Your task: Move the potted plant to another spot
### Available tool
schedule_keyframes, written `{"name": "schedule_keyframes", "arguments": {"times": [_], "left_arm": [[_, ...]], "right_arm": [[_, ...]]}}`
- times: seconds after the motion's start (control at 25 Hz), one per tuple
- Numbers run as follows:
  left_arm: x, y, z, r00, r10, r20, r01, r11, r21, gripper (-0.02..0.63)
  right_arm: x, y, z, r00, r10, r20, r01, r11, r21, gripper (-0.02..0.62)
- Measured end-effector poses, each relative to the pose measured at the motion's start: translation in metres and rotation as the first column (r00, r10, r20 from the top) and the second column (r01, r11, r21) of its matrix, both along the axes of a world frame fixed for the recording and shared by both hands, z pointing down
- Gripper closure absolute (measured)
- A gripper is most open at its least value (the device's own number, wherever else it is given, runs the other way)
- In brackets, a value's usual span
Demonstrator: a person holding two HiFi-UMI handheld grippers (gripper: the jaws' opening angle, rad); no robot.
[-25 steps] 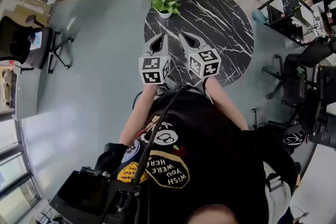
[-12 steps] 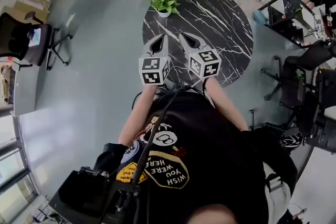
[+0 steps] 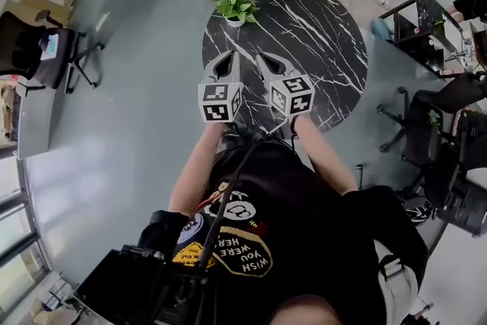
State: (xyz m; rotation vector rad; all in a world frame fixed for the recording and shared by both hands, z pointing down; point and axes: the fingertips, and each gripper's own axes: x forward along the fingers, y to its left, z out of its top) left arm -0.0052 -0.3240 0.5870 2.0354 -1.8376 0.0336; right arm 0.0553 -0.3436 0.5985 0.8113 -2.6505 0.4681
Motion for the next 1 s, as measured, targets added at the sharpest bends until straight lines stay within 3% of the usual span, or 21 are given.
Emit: {"name": "schedule_keyframes", "arguments": {"times": [0.44, 0.84, 0.92, 1.0], "left_arm": [[-0.016, -0.053, 0.044, 0.999, 0.028, -0.018, -0.029, 0.998, -0.052, 0.601], [-0.055, -0.112, 0.097, 0.996, 0.081, -0.046, -0.084, 0.994, -0.076, 0.601], [-0.060, -0.118, 0.107, 0.996, 0.084, -0.040, -0.088, 0.992, -0.089, 0.601], [-0.064, -0.122, 0.116, 0.996, 0.081, -0.035, -0.084, 0.991, -0.100, 0.601]], "right_arm": [[-0.024, -0.051, 0.041, 0.999, -0.017, -0.049, 0.015, 0.999, -0.049, 0.594], [-0.050, -0.141, 0.090, 0.997, 0.062, -0.055, -0.065, 0.996, -0.057, 0.591], [-0.052, -0.161, 0.104, 0.997, 0.063, -0.048, -0.067, 0.994, -0.092, 0.475], [-0.050, -0.186, 0.121, 0.995, 0.083, -0.058, -0.089, 0.988, -0.122, 0.440]]}}
